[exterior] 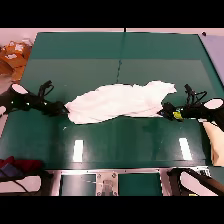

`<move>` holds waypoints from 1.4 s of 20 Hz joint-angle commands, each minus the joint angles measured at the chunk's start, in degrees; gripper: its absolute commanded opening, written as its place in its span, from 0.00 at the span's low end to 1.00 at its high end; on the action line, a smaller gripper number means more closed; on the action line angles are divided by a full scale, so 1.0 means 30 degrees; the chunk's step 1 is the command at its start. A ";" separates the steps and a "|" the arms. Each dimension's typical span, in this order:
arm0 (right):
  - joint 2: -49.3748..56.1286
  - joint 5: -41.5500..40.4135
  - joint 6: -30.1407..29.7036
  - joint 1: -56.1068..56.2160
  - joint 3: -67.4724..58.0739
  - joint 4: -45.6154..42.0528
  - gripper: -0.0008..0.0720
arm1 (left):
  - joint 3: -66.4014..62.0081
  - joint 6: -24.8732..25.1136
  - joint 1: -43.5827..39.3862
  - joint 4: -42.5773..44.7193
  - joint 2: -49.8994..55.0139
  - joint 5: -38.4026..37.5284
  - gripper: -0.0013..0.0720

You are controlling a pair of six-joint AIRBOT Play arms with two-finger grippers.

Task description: Fold the shirts.

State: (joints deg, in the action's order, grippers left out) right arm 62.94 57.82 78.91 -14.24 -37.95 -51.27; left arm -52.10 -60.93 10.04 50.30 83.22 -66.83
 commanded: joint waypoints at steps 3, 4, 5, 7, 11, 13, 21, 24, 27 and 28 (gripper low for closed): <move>-0.0073 0.0066 -0.0015 -0.0182 -0.0015 -0.0131 0.03 | 0.2040 0.1974 0.0000 -0.2958 0.0044 -0.0270 0.60; -0.0073 0.0073 -0.0015 -0.0182 -0.0015 -0.0124 0.03 | 0.2200 0.1982 -0.0036 -0.2994 0.0058 0.0036 0.60; -0.0073 0.0073 -0.0007 -0.0182 -0.0015 -0.0109 0.03 | 0.2390 0.1982 -0.0117 -0.3024 0.0066 0.0357 0.60; -0.0073 0.0066 -0.0007 -0.0182 -0.0022 -0.0066 0.03 | 0.2652 0.2193 -0.0182 -0.3526 0.0073 0.0787 0.21; -0.0087 0.1231 0.0066 -0.0350 -0.1319 0.0007 0.03 | 0.1392 0.2623 -0.0087 -0.4889 -0.0517 -0.0765 0.05; -0.0153 0.3395 0.0102 -0.0860 -0.4073 0.0583 0.03 | -0.1013 0.2011 0.0182 -0.4903 -0.2018 -0.1923 0.05; -0.1945 0.7715 0.3672 -0.4656 -2.1252 0.0925 0.03 | -1.7886 -0.1406 0.3067 -0.4925 -0.7883 -0.2455 0.05; -0.2958 0.7242 0.4583 -0.5887 -2.5609 0.0911 0.03 | -2.3314 -0.2280 0.3118 -0.4772 -0.8582 -0.1530 0.05; -0.4393 0.6084 0.4765 -0.6747 -2.7132 0.0204 0.03 | -2.4239 -0.3548 0.3118 -0.2076 -1.0178 0.0685 0.05; -0.4801 0.5872 0.4991 -0.6739 -2.7132 -0.0401 0.03 | -2.4239 -0.4211 0.3118 -0.0481 -1.0644 0.0758 0.05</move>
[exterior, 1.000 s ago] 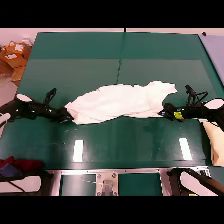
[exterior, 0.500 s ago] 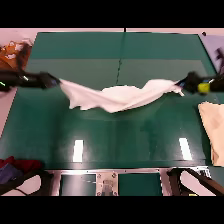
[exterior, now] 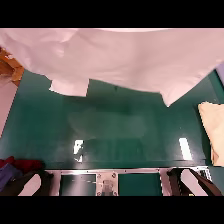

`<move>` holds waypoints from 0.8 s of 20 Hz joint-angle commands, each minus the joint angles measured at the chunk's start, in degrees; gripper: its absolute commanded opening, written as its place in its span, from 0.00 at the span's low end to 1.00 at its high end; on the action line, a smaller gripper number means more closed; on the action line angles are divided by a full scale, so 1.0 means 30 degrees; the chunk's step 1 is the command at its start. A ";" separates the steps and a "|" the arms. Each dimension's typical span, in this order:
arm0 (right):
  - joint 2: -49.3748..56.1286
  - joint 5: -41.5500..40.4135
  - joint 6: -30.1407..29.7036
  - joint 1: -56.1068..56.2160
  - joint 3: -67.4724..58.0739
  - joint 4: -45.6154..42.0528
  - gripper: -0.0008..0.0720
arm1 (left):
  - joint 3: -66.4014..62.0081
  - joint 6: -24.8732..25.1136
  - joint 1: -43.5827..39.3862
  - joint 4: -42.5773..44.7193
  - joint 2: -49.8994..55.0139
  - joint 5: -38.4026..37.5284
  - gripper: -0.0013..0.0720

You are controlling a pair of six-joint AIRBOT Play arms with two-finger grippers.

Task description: Fold the shirts.

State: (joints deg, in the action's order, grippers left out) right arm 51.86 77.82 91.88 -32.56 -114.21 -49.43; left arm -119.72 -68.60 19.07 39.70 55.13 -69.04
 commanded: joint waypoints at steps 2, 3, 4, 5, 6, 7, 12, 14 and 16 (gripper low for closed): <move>-0.1464 -0.0801 0.0750 -0.0627 -0.1625 -0.1749 0.03 | -0.1698 -0.2186 0.0109 0.5158 -0.1639 0.0903 0.05; -0.1457 -0.0801 0.0750 -0.0627 -0.1464 -0.1698 0.03 | -0.1690 -0.2193 0.0109 0.5238 -0.1545 0.0503 0.05; -0.1319 -0.0801 0.0743 -0.0619 -0.1027 -0.1683 0.03 | -0.1392 -0.2200 0.0109 0.4954 -0.1392 0.0291 0.05; -0.1078 -0.0801 0.0729 -0.0612 -0.0277 -0.1443 0.03 | -0.0386 -0.2178 0.0109 0.4313 -0.1384 0.0488 0.05; -0.0714 -0.0809 0.0605 -0.0605 0.0641 -0.0787 0.03 | 0.0954 -0.2098 0.0109 0.3577 -0.1384 0.0758 0.05; -0.0175 -0.0823 0.0066 -0.0597 0.1705 0.0219 0.03 | 0.2448 -0.1938 0.0109 0.2747 -0.1224 0.0976 0.05; 0.3585 -0.3687 -0.2871 0.2652 0.8327 0.1239 0.03 | 0.8233 -0.0168 -0.1698 0.0124 0.2958 0.1370 0.05; 0.5646 -0.5472 -0.3351 0.4044 1.0455 0.0321 0.03 | 0.9420 0.0641 -0.3140 0.0204 0.5836 0.1537 0.05; 0.8204 -0.7249 -0.3803 0.4852 1.1657 0.0248 0.03 | 0.9828 0.0882 -0.4233 0.0568 0.8939 0.2820 0.05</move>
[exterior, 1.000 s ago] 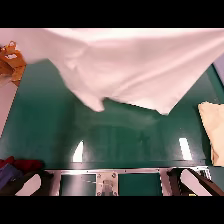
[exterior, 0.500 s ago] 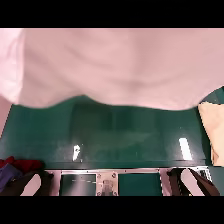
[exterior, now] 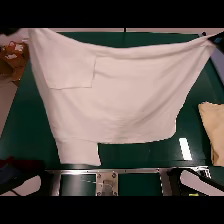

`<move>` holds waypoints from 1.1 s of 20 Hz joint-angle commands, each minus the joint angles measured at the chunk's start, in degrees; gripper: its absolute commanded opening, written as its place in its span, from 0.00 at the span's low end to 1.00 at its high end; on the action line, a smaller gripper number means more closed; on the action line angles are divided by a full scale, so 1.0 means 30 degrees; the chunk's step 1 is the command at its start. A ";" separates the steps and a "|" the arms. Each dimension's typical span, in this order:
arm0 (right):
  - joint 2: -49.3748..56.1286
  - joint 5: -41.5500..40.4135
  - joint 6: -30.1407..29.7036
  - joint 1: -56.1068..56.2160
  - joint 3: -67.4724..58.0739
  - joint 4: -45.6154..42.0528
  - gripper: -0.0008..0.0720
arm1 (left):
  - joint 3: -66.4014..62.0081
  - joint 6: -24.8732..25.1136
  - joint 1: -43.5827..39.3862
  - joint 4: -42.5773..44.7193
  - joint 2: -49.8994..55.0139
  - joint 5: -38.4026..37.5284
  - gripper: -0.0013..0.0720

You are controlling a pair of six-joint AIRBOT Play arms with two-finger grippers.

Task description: Fold the shirts.

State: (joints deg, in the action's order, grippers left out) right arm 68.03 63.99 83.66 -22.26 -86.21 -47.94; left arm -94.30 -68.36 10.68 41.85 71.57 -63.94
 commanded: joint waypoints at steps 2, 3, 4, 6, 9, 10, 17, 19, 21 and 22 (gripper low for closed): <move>0.5770 -0.3891 -0.1071 0.1654 0.2266 -0.0146 0.03 | 0.1355 -0.0255 -0.1763 0.0036 0.6025 0.3257 0.05; 0.7045 -0.4189 -0.1071 0.1654 0.1974 -0.0153 0.03 | 0.1355 -0.0787 -0.1756 0.0036 0.6936 0.4262 0.05; 0.8233 -0.4277 -0.1071 0.1639 0.1494 -0.0153 0.03 | 0.1355 -0.1071 -0.1698 0.0029 0.7519 0.5151 0.05; 1.0469 -0.4306 -0.1071 0.1639 -0.0022 -0.0102 0.03 | 0.1355 -0.1253 -0.1705 0.0029 0.8123 0.6790 0.05; 1.2539 -0.4335 -0.1129 0.1639 -0.2200 0.0969 0.03 | 0.1355 -0.1195 -0.1705 0.0233 0.8211 0.7927 0.05; 1.2983 -0.4328 -0.1129 0.1647 -0.2849 0.0991 0.03 | 0.1355 -0.1202 -0.1705 0.0525 0.8211 0.8189 0.05; 1.3187 0.1173 -0.2171 0.0401 -0.3359 -0.0750 0.03 | 0.1355 -0.2943 -0.1698 0.6900 0.8167 0.3111 0.05; 1.3180 0.3169 -0.2499 0.0109 -0.3133 -0.1260 0.03 | 0.1355 -0.3286 -0.1705 0.8291 0.8167 0.0845 0.05; 1.3180 0.3832 -0.2557 0.0109 -0.2470 -0.1654 0.03 | 0.1355 -0.3286 -0.1705 0.8925 0.8167 -0.0896 0.05; 1.3180 0.3854 -0.2550 0.0124 -0.1996 -0.1851 0.03 | 0.1362 -0.3395 -0.1705 0.9347 0.8189 -0.1472 0.05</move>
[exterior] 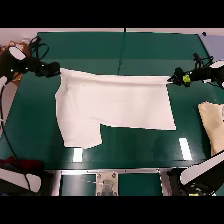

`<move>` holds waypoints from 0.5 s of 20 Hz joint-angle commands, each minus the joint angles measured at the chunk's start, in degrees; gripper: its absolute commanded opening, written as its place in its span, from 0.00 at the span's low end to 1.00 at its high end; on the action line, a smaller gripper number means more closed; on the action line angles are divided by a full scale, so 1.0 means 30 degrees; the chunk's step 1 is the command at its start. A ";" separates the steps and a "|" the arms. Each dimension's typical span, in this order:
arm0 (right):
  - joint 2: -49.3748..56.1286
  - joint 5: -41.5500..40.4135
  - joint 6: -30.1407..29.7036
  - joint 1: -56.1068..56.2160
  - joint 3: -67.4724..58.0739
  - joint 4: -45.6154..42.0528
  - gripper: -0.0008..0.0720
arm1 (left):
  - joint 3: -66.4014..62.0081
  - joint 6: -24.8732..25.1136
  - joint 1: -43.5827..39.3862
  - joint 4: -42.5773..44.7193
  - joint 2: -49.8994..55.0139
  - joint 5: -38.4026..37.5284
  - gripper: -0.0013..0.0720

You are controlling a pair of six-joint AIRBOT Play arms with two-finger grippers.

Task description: Fold the shirts.

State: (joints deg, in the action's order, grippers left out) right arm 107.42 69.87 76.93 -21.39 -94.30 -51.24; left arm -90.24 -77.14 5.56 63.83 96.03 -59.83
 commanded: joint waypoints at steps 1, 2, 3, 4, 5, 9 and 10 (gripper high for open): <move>0.0051 0.1872 -0.0313 -0.0168 0.1107 -0.0947 0.03 | 0.0058 -0.0794 0.0000 0.2361 0.0051 -0.2987 0.05; 0.0051 0.1865 -0.0313 -0.0168 0.1443 -0.1239 0.03 | 0.0255 -0.0787 0.0000 0.2390 0.0051 -0.3009 0.05; 0.0051 0.1865 -0.0321 -0.0168 0.1647 -0.1472 0.03 | 0.0568 -0.0787 0.0000 0.2382 0.0051 -0.2922 0.05; 0.0051 0.1865 -0.0328 -0.0168 0.1792 -0.1596 0.03 | 0.0954 -0.0787 0.0000 0.2295 0.0051 -0.2849 0.05; 0.0058 0.1851 -0.0372 -0.0168 0.1843 -0.1596 0.03 | 0.1399 -0.0780 0.0000 0.2106 0.0051 -0.2820 0.05; 0.0058 0.1931 -0.0350 -0.0168 0.1814 -0.1588 0.04 | 0.2441 -0.0095 0.0000 0.0736 0.0051 -0.2062 0.05; 0.0051 0.2324 -0.0299 -0.0182 0.1676 -0.1596 0.30 | 0.2441 -0.0095 0.0000 0.0270 0.0036 -0.2091 0.10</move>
State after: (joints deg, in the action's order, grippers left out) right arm 107.55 75.13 75.92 -21.91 -89.21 -55.70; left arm -84.33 -78.72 5.56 68.01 96.14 -66.65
